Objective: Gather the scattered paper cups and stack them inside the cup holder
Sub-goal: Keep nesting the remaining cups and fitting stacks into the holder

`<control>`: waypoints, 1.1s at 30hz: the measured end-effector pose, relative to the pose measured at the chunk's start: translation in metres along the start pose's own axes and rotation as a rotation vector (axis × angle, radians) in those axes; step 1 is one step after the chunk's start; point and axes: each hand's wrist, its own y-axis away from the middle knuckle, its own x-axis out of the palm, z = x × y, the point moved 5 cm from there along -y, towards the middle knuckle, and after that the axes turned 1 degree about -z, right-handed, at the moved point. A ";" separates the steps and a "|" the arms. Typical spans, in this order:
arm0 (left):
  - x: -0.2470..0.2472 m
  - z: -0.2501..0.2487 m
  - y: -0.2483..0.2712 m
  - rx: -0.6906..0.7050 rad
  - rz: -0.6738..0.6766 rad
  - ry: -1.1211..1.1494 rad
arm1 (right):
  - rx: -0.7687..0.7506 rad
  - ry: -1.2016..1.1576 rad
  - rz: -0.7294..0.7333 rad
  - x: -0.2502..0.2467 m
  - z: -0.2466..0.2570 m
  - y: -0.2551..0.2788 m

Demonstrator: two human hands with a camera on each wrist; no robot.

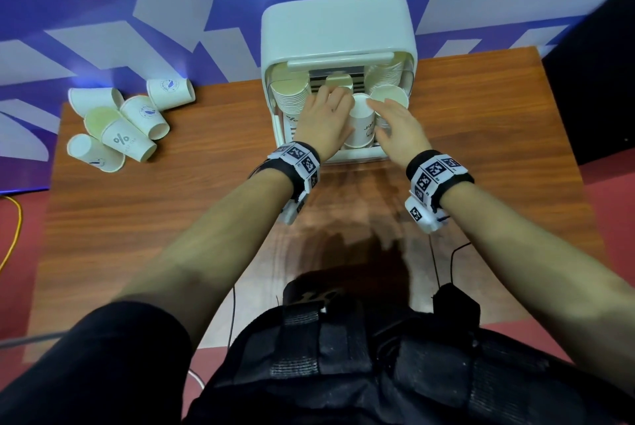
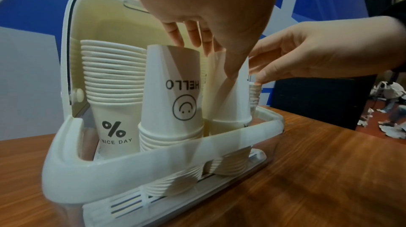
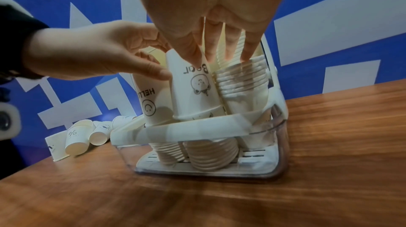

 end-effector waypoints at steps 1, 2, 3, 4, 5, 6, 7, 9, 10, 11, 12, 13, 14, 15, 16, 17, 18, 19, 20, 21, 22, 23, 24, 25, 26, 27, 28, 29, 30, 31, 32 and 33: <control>0.000 0.000 -0.001 0.018 -0.005 -0.005 | 0.004 -0.008 -0.008 0.000 -0.001 0.000; 0.000 0.001 -0.001 0.032 -0.006 -0.010 | 0.006 -0.013 -0.016 0.000 0.000 0.000; 0.000 0.001 -0.002 0.040 -0.002 -0.015 | 0.006 -0.013 -0.021 -0.001 0.000 0.000; 0.001 0.002 -0.003 0.045 0.006 -0.021 | 0.004 -0.008 -0.025 -0.002 0.001 0.000; 0.002 0.002 -0.003 0.050 0.016 -0.030 | 0.002 -0.003 -0.029 -0.003 0.001 0.000; 0.002 0.001 -0.004 0.054 0.023 -0.041 | 0.002 0.003 -0.030 -0.003 0.002 0.000; 0.003 0.000 -0.004 0.060 0.032 -0.051 | 0.001 0.009 -0.030 -0.004 0.002 0.001; 0.005 -0.002 -0.002 0.081 0.032 -0.067 | -0.007 0.021 -0.029 -0.004 0.002 0.002; 0.006 -0.002 -0.001 0.094 0.019 -0.073 | -0.013 0.029 -0.028 -0.003 0.002 0.003; 0.007 -0.002 0.000 0.104 -0.003 -0.078 | -0.016 0.036 -0.027 -0.003 0.002 0.004; 0.007 -0.001 0.001 0.113 -0.026 -0.080 | -0.019 0.041 -0.029 -0.003 0.002 0.005; 0.007 -0.001 0.001 0.119 -0.042 -0.080 | -0.026 0.043 -0.038 -0.003 0.002 0.006; 0.006 -0.001 0.001 0.124 -0.051 -0.081 | -0.040 0.044 -0.054 -0.005 0.002 0.007; 0.004 -0.002 0.001 0.125 -0.054 -0.079 | -0.054 0.042 -0.076 -0.006 0.002 0.008; 0.004 -0.003 0.001 0.118 -0.059 -0.074 | -0.069 0.040 -0.098 -0.008 0.003 0.008; 0.003 -0.003 0.002 0.102 -0.063 -0.061 | -0.081 0.036 -0.121 -0.010 0.004 0.007; 0.003 -0.003 0.002 0.079 -0.072 -0.046 | -0.089 0.032 -0.142 -0.011 0.004 0.007; 0.004 -0.002 0.002 0.053 -0.077 -0.027 | -0.092 0.026 -0.160 -0.013 0.005 0.006; 0.005 -0.003 0.002 0.027 -0.082 -0.004 | -0.092 0.017 -0.173 -0.014 0.005 0.005; 0.006 -0.004 0.001 0.001 -0.083 0.020 | -0.089 0.004 -0.182 -0.015 0.004 0.004; 0.005 -0.004 0.000 -0.030 -0.073 0.044 | -0.082 -0.011 -0.186 -0.016 0.004 0.004; 0.005 -0.005 -0.003 -0.069 -0.035 0.063 | -0.072 -0.028 -0.187 -0.016 0.004 0.003; 0.005 -0.005 -0.004 -0.106 0.019 0.068 | -0.063 -0.043 -0.185 -0.016 0.004 0.002; 0.005 -0.004 -0.006 -0.125 0.053 0.070 | -0.055 -0.051 -0.177 -0.015 0.004 0.001; 0.004 -0.002 -0.006 -0.127 0.064 0.084 | -0.050 -0.049 -0.153 -0.012 0.005 0.000; 0.003 0.001 -0.006 -0.116 0.068 0.105 | -0.043 -0.038 -0.107 -0.008 0.004 -0.002; 0.004 0.005 -0.004 -0.105 0.077 0.125 | -0.030 -0.022 -0.044 -0.002 0.003 -0.004; 0.005 0.010 -0.001 -0.097 0.095 0.140 | -0.012 -0.008 0.022 0.004 0.001 -0.005; 0.005 0.015 0.002 -0.093 0.121 0.147 | 0.003 0.000 0.073 0.009 0.000 -0.007; 0.005 0.020 0.005 -0.095 0.138 0.150 | 0.011 0.000 0.102 0.012 -0.001 -0.009; 0.005 0.024 0.007 -0.104 0.149 0.147 | 0.008 -0.003 0.109 0.014 0.000 -0.011; 0.006 0.028 0.009 -0.114 0.163 0.142 | 0.004 -0.008 0.103 0.015 0.001 -0.013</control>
